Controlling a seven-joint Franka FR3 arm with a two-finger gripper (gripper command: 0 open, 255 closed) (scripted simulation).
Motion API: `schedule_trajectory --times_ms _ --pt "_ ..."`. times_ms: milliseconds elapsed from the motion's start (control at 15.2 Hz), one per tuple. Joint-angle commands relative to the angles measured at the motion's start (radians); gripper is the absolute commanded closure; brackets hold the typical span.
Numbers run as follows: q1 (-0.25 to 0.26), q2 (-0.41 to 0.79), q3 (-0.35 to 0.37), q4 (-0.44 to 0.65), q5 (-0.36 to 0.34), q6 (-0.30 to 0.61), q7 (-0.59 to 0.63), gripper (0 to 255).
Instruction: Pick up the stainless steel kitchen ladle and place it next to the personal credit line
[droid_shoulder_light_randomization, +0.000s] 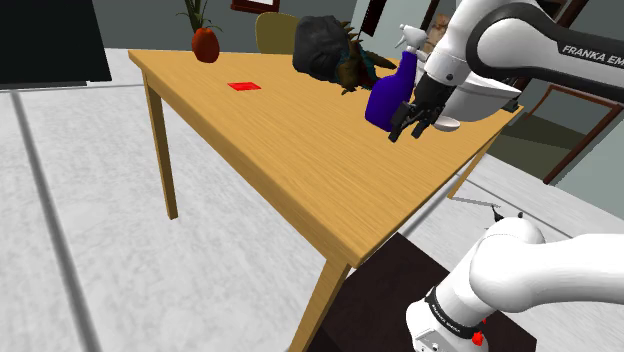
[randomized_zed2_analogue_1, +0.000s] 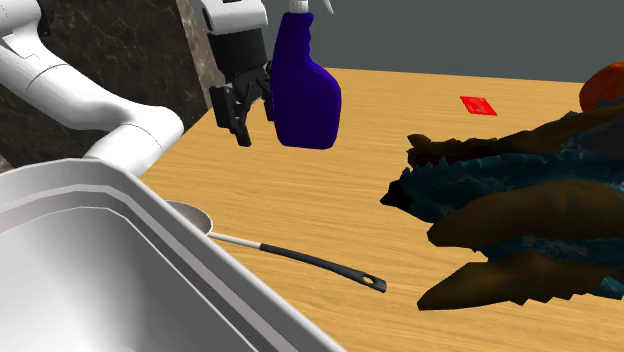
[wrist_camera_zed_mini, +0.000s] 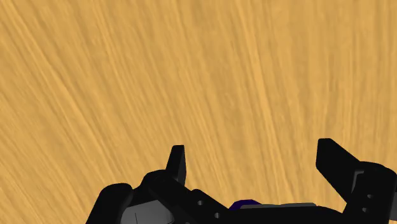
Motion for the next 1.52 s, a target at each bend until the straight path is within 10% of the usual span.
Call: schedule_trajectory --times_ms 0,1188,1452 --pt "0.0 0.0 0.0 0.0 0.0 0.0 0.0 0" --pt "-0.033 0.525 -0.329 0.567 -0.15 -0.115 -0.53 0" --pt "-0.038 0.532 -0.339 0.537 -0.153 -0.078 -0.54 0"
